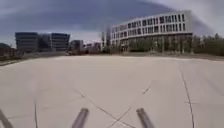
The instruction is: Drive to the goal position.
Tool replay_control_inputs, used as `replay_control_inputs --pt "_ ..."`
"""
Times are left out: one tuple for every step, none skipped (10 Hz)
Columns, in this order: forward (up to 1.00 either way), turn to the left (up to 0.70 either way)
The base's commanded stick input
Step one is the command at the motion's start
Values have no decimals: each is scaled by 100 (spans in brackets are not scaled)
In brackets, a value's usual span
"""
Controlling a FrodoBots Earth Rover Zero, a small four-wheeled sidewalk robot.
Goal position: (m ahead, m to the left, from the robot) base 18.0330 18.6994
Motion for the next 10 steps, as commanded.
replay_control_inputs --pt "100 40" --pt "100 40" --pt "100 38" --pt "100 38" --pt "100 37" --pt "100 37" --pt "100 39" --pt "100 39" --pt "100 38" --pt "100 10"
